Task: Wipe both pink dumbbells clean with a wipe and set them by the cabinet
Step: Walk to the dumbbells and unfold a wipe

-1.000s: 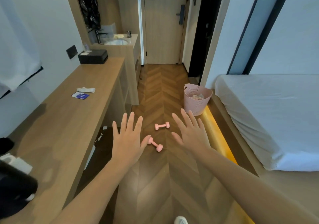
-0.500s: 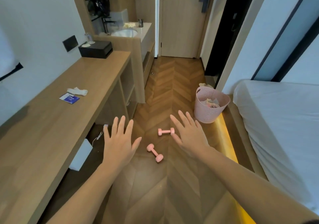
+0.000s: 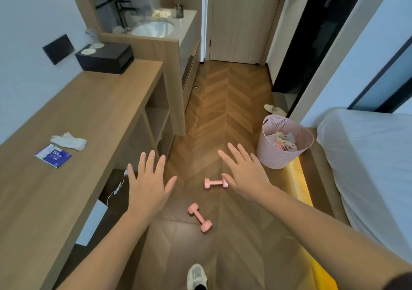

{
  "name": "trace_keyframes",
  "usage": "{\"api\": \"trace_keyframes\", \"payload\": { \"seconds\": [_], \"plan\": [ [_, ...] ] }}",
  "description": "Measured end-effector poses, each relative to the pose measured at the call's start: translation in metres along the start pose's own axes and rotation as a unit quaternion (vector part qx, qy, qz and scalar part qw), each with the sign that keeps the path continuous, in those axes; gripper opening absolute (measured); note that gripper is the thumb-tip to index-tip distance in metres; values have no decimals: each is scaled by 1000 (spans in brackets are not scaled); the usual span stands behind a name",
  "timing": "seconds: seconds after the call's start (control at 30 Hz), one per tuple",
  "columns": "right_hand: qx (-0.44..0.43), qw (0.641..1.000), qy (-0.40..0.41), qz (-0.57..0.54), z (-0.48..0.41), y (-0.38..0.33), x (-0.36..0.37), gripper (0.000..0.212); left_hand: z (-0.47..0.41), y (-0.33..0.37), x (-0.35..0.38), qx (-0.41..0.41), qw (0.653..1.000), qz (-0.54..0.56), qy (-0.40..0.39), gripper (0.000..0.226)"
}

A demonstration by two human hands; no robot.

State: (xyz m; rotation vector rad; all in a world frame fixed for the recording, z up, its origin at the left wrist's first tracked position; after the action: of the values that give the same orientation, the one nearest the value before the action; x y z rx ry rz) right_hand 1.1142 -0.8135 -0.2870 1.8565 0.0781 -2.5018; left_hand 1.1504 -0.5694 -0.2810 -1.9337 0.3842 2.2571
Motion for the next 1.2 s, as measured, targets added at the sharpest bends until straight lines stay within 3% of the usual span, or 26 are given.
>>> {"api": "trace_keyframes", "payload": {
  "seconds": [0.27,0.63,0.93,1.2],
  "plan": [
    [-40,999,-19,-4,-110,6,-17,65,-94,-25,-2,-41,999,6,-28,70],
    [-272,957,-71,68,-331,-34,-53,63,-195,-92,28,-274,959,52,-54,67],
    [-446,878,-128,120,-422,-175,-55,64,-193,-162,25,-445,889,74,-75,69],
    [-515,835,-150,126,-470,-313,-36,64,-193,-269,38,-504,852,114,-84,66]
  ]
}}
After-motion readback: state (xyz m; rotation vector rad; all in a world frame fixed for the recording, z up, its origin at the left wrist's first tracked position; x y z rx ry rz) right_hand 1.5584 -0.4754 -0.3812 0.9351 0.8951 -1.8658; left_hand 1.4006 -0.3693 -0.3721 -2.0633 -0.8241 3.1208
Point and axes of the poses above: each hand's wrist, its own z-axis away from the middle knuckle, its own x-axis out of the palm, y = z × x, the point moved 8 cm from there along -z, towards the middle knuckle, and after that the axes turned 14 degrees about -y, right-handed, at the moved point
